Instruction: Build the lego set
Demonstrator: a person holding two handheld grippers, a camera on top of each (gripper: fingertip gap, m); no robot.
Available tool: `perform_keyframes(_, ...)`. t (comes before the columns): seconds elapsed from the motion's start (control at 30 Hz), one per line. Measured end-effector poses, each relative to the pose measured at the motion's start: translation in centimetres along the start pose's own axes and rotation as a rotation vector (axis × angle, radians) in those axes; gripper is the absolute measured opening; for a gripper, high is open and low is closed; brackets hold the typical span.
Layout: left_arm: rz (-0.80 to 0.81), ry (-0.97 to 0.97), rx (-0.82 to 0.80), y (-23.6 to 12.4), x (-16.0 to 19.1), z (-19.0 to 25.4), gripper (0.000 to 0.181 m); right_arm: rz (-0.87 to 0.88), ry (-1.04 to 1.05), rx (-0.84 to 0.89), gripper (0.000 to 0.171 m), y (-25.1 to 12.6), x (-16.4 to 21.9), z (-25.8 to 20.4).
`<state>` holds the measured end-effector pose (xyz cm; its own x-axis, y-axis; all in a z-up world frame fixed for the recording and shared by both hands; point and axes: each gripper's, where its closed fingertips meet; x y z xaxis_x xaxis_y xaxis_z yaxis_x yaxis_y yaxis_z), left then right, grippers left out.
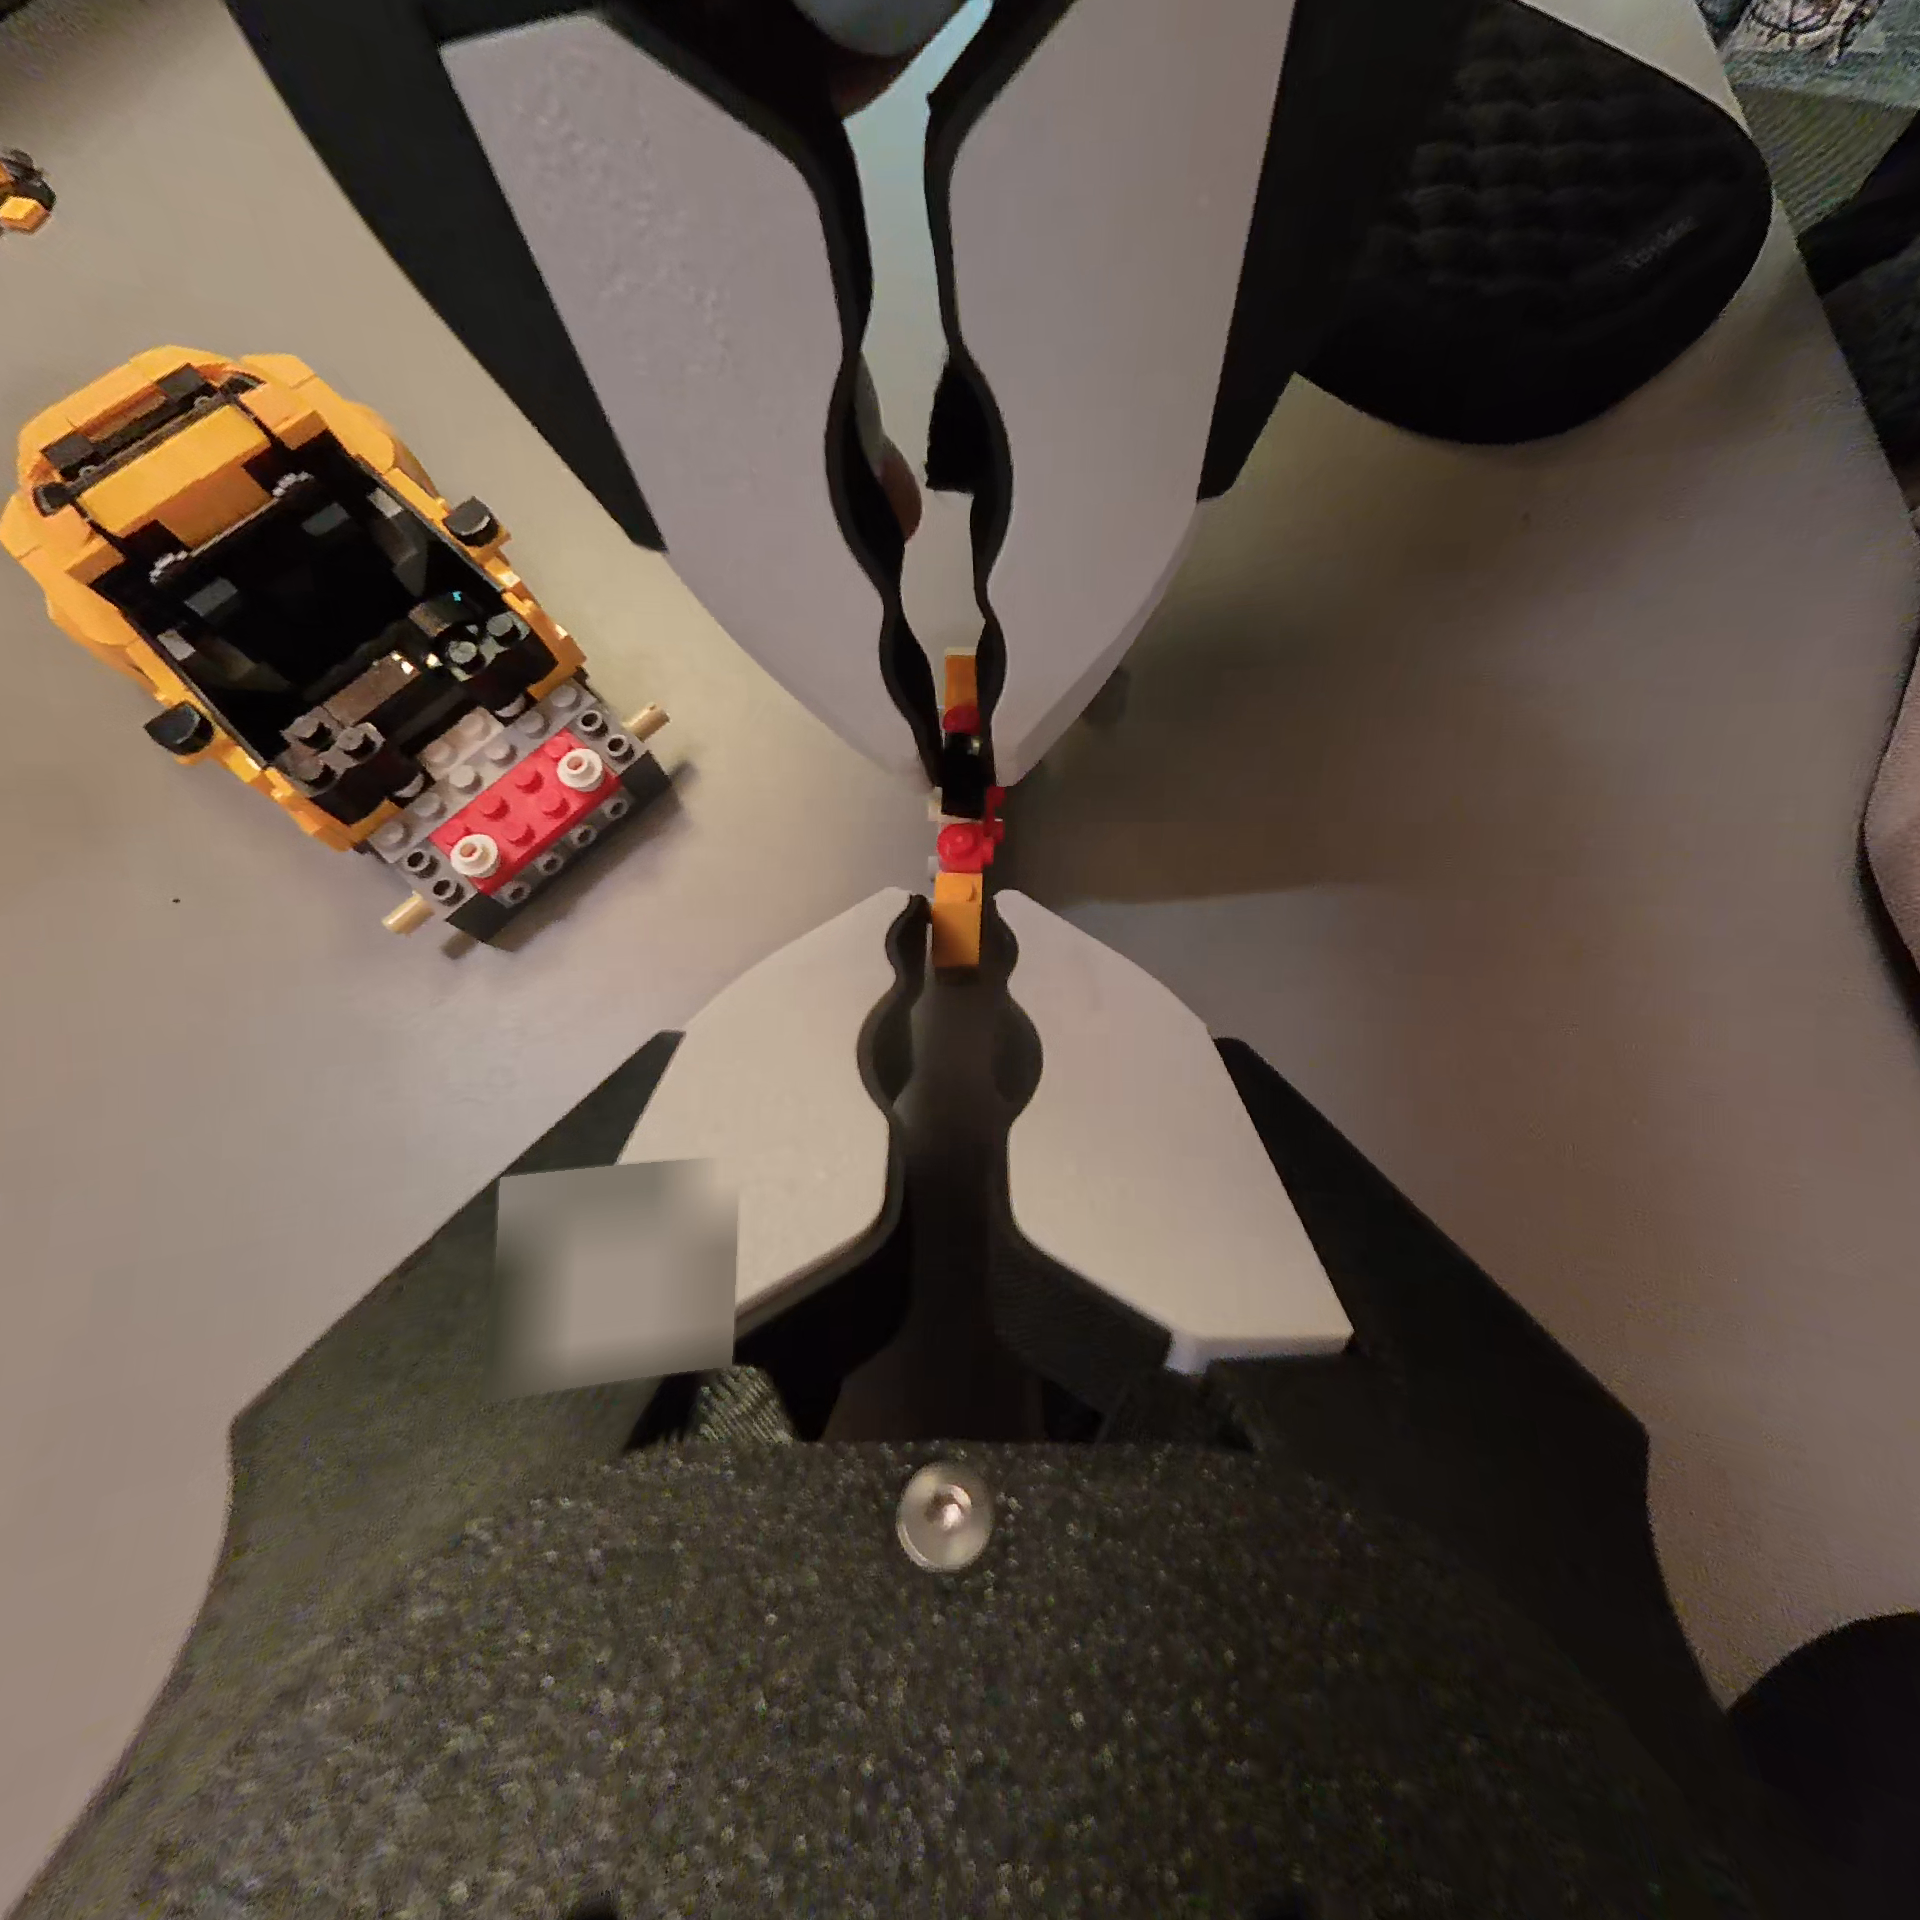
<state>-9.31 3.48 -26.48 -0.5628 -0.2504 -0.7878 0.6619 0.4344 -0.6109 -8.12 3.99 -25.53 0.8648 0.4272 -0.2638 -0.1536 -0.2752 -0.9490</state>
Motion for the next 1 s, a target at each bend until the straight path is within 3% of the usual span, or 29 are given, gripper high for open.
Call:
perform_keyframes(0.37, 0.002, 0.008, -0.005, -0.01, 0.02, 0.02, 0.009, 0.041, 0.080, -0.122, 0.007, 0.05, -0.04, -0.02)
perform_keyframes(0.83, 0.001, 0.005, -0.002, -0.06, 0.04, 0.12, 0.009, 0.082, 0.020, -0.042, 0.009, -0.43, -0.12, -0.08)
perform_keyframes(1.0, -0.002, -0.008, 0.000, -0.07, 0.06, 0.12, 0.009, 0.104, -0.084, 0.086, 0.010, -0.77, -0.65, -0.22)
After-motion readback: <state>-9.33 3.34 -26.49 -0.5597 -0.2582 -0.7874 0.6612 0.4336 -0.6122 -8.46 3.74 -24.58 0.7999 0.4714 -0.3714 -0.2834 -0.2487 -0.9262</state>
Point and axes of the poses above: each gripper's, where its closed fingertips meet, y out along the fingers, x out of its underside, z = x × y across the jaws, and after that the axes turned 6 degrees about -x, right-handed
